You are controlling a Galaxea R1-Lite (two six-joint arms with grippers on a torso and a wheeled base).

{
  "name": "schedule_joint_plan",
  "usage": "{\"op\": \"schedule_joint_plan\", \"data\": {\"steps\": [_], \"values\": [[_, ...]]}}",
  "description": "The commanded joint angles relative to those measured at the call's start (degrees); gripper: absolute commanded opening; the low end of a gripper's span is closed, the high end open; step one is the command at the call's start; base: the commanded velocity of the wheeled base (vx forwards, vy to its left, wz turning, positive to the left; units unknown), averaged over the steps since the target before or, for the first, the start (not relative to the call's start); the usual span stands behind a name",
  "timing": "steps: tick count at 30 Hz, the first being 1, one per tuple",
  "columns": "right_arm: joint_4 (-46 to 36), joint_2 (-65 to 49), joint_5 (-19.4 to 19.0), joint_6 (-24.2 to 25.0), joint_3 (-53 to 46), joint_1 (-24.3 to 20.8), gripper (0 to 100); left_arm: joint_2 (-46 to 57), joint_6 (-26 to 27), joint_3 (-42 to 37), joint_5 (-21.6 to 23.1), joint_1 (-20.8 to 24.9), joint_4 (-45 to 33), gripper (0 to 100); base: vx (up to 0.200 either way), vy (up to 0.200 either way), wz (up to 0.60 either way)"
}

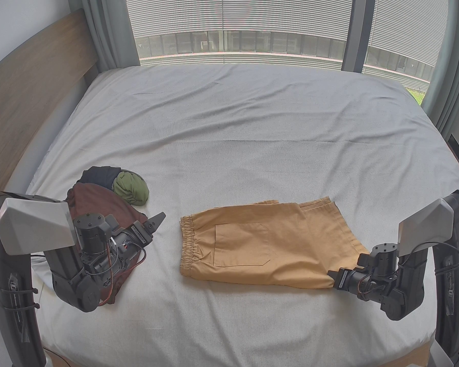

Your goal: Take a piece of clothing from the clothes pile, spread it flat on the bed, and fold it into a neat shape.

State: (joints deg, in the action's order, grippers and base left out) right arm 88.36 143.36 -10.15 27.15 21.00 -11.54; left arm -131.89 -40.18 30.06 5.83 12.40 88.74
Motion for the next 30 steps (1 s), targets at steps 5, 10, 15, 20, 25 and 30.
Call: {"op": "schedule_joint_plan", "data": {"steps": [5, 10, 15, 20, 25, 30], "values": [[0.0, -2.8, -0.4, -0.1, -3.4, -0.8, 100, 0.1, -2.5, -0.2, 0.0, 0.9, 0.0, 100, 0.0, 0.0, 0.0], [0.0, -5.0, -0.7, -0.3, -6.7, -1.6, 100, 0.5, -3.7, 0.0, 0.0, 1.2, 0.0, 100, 0.0, 0.0, 0.0], [0.0, -9.4, -2.3, -0.3, -11.3, -3.0, 100, 0.6, -5.2, 0.0, -0.1, 1.9, 0.0, 100, 0.0, 0.0, 0.0], [0.0, -14.3, -4.3, -0.3, -14.3, -5.9, 100, 0.3, -5.2, -0.2, -0.1, 1.8, 0.0, 100, 0.0, 0.0, 0.0], [0.0, -18.0, -7.8, -0.3, -13.1, -6.4, 100, 0.1, -5.0, -0.7, 0.1, 2.0, 0.0, 100, 0.0, 0.0, 0.0], [-0.1, -20.4, -8.6, 1.4, -7.5, -6.6, 100, 0.1, -5.2, -1.8, 0.5, 3.7, 0.0, 100, 0.0, 0.0, 0.0]]}}
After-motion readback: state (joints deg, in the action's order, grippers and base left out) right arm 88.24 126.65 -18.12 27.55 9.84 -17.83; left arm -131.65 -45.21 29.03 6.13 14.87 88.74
